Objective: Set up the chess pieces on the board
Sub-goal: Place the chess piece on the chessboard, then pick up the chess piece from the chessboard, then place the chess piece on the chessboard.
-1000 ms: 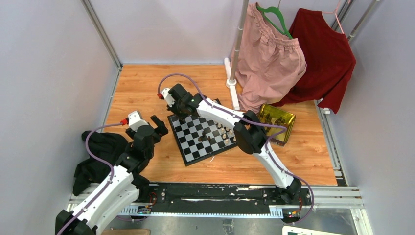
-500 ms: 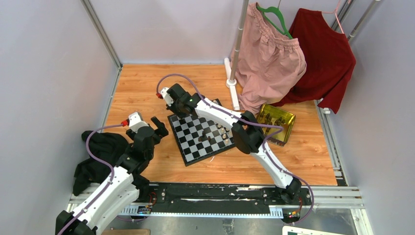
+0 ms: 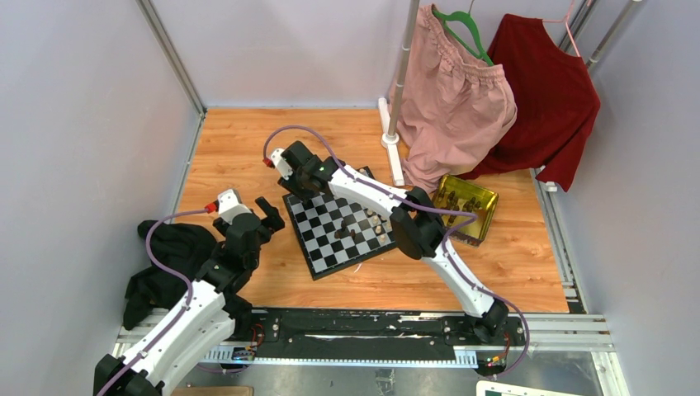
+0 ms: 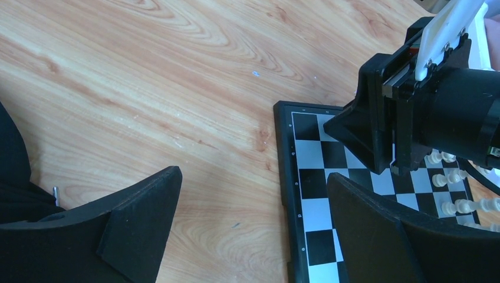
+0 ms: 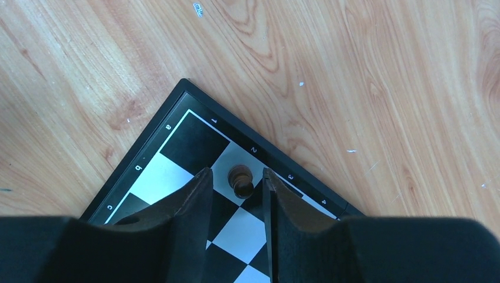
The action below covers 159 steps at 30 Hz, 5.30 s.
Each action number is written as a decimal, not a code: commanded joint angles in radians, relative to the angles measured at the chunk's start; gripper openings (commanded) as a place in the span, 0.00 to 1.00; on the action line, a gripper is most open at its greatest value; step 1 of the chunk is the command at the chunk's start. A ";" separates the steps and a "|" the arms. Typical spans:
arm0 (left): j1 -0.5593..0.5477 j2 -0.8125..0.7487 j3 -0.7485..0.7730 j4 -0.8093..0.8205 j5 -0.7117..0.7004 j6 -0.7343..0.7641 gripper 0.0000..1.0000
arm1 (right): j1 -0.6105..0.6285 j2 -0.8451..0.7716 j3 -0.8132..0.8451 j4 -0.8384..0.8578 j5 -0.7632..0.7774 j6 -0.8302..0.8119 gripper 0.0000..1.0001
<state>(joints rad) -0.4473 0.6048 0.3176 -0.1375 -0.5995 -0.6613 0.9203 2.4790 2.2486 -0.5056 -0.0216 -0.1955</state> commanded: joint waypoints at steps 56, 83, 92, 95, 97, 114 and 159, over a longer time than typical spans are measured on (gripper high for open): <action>-0.007 -0.013 0.042 -0.074 -0.040 0.039 0.99 | -0.003 -0.647 -0.967 0.274 0.022 0.218 0.41; -0.007 -0.040 0.045 -0.088 -0.055 0.046 0.99 | -0.002 -0.557 -0.781 0.192 -0.010 0.169 0.00; -0.007 -0.065 0.043 -0.108 -0.056 0.035 0.99 | 0.002 -0.424 -0.551 0.122 -0.033 0.137 0.00; -0.007 -0.073 0.041 -0.108 -0.055 0.034 1.00 | 0.005 -0.370 -0.481 0.107 -0.047 0.132 0.00; -0.007 -0.075 0.041 -0.109 -0.053 0.034 0.99 | 0.006 -0.341 -0.444 0.102 -0.050 0.127 0.00; -0.007 -0.097 0.017 -0.103 -0.050 0.029 1.00 | 0.022 -0.180 -0.256 0.068 -0.058 0.123 0.00; -0.007 -0.135 0.064 -0.201 -0.059 0.034 1.00 | 0.080 -0.626 -0.791 0.144 0.056 0.149 0.40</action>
<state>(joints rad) -0.4477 0.4774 0.3511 -0.3218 -0.6403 -0.6277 0.9791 1.9339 1.5757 -0.3939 -0.0238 -0.0784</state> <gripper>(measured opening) 0.997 0.410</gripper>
